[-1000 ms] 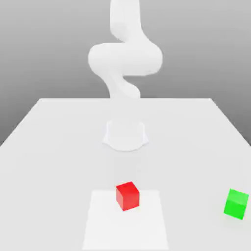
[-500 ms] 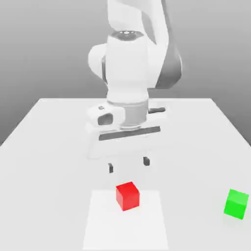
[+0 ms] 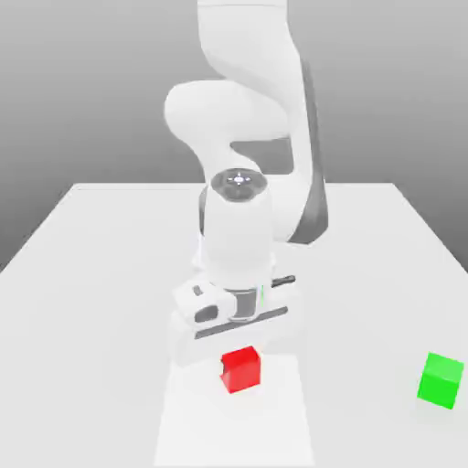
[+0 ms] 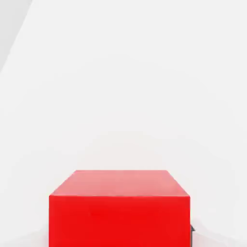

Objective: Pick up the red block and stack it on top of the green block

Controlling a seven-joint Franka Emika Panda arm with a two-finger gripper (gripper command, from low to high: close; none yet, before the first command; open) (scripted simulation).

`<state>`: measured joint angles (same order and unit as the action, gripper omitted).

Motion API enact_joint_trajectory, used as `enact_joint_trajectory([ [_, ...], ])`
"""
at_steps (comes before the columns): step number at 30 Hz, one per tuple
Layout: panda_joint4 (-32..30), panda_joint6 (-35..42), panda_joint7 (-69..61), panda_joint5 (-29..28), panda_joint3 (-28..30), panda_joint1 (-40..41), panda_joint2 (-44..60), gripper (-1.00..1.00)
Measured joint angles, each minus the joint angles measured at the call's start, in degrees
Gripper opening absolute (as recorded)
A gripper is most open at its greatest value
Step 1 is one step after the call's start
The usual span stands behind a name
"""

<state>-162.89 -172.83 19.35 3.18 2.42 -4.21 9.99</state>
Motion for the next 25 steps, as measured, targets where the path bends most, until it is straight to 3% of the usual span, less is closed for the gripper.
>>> enact_joint_trajectory([
  [7,-0.7,11.4,2.5,-3.9,-0.1,-1.2,-12.2,-1.00],
  [17,18.8,23.3,-2.2,-5.6,-12.8,-22.8,-4.4,-1.00],
  [22,21.4,16.9,-0.2,-9.3,-12.1,-25.0,4.9,-1.00],
  [23,21.5,15.7,0.2,-9.8,-11.8,-25.3,6.1,1.00],
  [25,21.5,15.7,0.2,-9.8,-11.8,-25.3,6.1,1.00],
])
